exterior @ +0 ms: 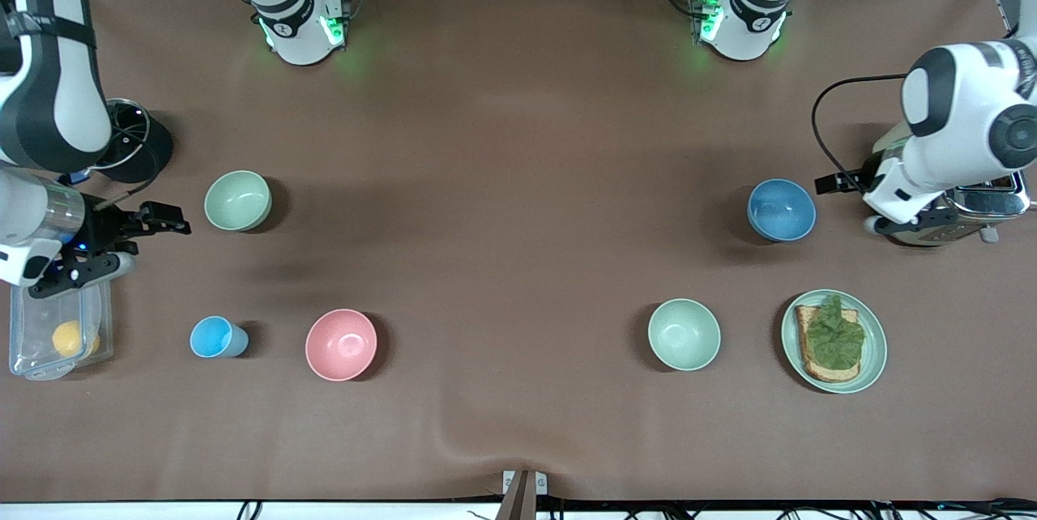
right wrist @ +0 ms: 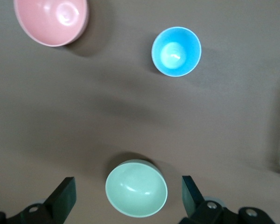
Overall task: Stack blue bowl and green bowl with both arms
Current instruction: 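Grasp the green bowl with the right gripper while the left gripper grasps the blue bowl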
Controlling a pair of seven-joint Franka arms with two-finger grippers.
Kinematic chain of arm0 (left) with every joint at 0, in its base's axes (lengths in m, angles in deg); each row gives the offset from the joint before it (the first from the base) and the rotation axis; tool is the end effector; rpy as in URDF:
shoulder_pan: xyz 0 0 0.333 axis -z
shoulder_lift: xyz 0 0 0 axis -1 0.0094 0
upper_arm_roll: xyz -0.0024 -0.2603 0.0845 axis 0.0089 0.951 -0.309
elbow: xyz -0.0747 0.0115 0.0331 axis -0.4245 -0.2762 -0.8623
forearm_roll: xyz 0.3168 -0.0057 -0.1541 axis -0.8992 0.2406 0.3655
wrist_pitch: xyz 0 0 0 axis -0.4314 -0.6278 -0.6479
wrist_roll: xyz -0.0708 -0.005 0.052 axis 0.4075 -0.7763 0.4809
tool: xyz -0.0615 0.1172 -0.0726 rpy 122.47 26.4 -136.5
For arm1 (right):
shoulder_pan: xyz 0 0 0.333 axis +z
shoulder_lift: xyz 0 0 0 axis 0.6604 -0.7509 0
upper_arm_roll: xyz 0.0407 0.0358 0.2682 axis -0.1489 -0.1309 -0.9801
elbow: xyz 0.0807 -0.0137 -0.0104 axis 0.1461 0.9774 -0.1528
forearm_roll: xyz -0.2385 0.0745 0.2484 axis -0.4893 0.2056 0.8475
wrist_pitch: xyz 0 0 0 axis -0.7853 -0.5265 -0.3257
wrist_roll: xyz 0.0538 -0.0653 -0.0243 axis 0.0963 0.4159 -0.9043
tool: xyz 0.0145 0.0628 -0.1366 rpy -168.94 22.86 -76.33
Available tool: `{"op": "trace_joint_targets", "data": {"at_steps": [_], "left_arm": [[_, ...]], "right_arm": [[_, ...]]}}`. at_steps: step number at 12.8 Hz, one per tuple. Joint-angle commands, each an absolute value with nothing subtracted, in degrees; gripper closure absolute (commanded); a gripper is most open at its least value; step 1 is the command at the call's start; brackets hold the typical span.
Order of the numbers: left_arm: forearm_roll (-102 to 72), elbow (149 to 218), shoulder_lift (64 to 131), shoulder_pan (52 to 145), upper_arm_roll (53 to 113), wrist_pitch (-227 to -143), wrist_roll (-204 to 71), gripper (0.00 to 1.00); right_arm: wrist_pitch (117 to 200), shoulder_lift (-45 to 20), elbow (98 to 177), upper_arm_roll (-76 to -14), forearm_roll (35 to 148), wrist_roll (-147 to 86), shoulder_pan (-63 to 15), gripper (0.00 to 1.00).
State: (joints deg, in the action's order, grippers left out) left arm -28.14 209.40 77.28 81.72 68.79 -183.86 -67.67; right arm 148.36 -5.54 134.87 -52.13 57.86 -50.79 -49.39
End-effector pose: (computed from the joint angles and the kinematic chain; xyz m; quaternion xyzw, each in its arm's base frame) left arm 0.4652 0.0396 0.2679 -0.9896 -0.0579 0.1285 0.0301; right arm 0.5679 -0.0568 0.3474 -0.9844 -0.1565 0.0622 0.0505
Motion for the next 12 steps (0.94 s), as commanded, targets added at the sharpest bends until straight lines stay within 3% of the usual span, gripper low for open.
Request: {"op": "trace_joint_targets", "data": {"at_steps": [1, 2, 3, 5, 7, 12], "left_arm": [[-30.28, 210.98, 79.2, 81.2, 69.27, -187.25, -68.44, 0.02], [-30.28, 210.98, 80.43, 81.03, 69.27, -188.05, -68.44, 0.06], [-30.28, 210.98, 82.18, 80.77, 69.27, -190.06, -68.44, 0.07], [-30.45, 210.89, 85.18, 79.09, 69.35, -192.44, -68.52, 0.07], [-30.36, 210.89, 86.15, 79.09, 69.35, -192.98, -68.52, 0.08], [-30.36, 210.81, 90.02, 78.57, 69.35, -197.81, -68.52, 0.25]], "right_arm": [[152.78, -5.26, 140.67, -52.77, 58.36, -50.4, -51.79, 0.0], [152.88, -5.18, 141.65, -52.77, 58.36, -50.4, -51.62, 0.0], [153.31, -5.0, 142.79, -52.77, 58.36, -50.4, -51.7, 0.09], [157.07, -4.91, 146.47, -52.77, 58.45, -50.4, -51.88, 0.05], [163.57, -4.91, 151.39, -52.77, 58.36, -50.75, -52.84, 0.13], [168.07, -4.91, 157.38, -52.77, 57.83, -57.59, -55.12, 0.11]]}}
